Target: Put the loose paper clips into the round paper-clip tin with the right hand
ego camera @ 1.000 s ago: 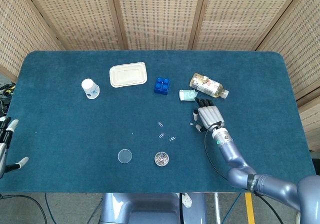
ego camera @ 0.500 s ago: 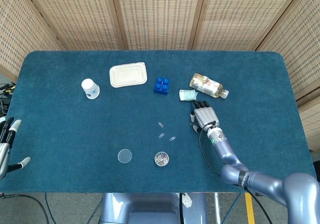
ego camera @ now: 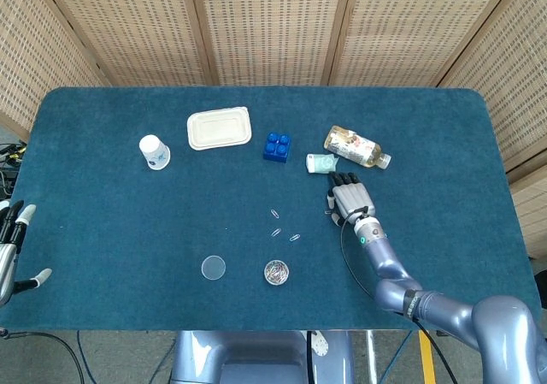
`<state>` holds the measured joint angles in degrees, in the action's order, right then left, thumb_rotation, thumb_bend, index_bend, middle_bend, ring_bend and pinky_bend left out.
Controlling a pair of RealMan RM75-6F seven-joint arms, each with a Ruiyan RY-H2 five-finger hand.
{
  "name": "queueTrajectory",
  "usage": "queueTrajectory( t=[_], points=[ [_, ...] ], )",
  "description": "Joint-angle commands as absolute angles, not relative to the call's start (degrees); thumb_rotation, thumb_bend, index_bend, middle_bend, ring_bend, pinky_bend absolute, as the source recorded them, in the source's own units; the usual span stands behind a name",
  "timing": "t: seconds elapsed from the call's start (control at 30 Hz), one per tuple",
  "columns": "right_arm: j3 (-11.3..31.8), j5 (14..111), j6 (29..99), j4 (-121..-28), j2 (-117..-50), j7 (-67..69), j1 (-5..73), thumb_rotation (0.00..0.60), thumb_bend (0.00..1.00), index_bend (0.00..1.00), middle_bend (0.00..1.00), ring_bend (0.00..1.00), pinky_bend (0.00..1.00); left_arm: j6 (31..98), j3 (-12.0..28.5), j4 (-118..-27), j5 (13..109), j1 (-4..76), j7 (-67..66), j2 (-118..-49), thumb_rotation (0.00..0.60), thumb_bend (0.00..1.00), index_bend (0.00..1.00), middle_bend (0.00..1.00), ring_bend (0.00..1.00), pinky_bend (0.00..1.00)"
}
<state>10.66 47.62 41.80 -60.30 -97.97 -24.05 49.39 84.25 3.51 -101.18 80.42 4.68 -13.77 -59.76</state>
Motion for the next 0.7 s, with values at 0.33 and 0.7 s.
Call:
queueTrajectory(
  t=[0.33, 0.7],
  points=[
    [9.9, 48.8, 40.1, -58.3, -98.7, -22.4, 48.9, 0.600, 0.34, 0.62, 0.00, 0.00, 0.00, 84.0, 3.4, -101.3, 80.3, 4.9, -14.2, -60.0, 0.600, 0.00, 0.00, 0.00, 0.00, 0.00],
    [9.9, 52.3, 41.0, -58.3, -98.9, -20.0, 48.3, 0.600, 0.39, 0.69, 0.00, 0.00, 0.00, 84.0, 3.3, -101.2, 80.4, 4.9, -13.9, -59.9, 0.600, 0.00, 0.00, 0.00, 0.00, 0.00]
  ],
)
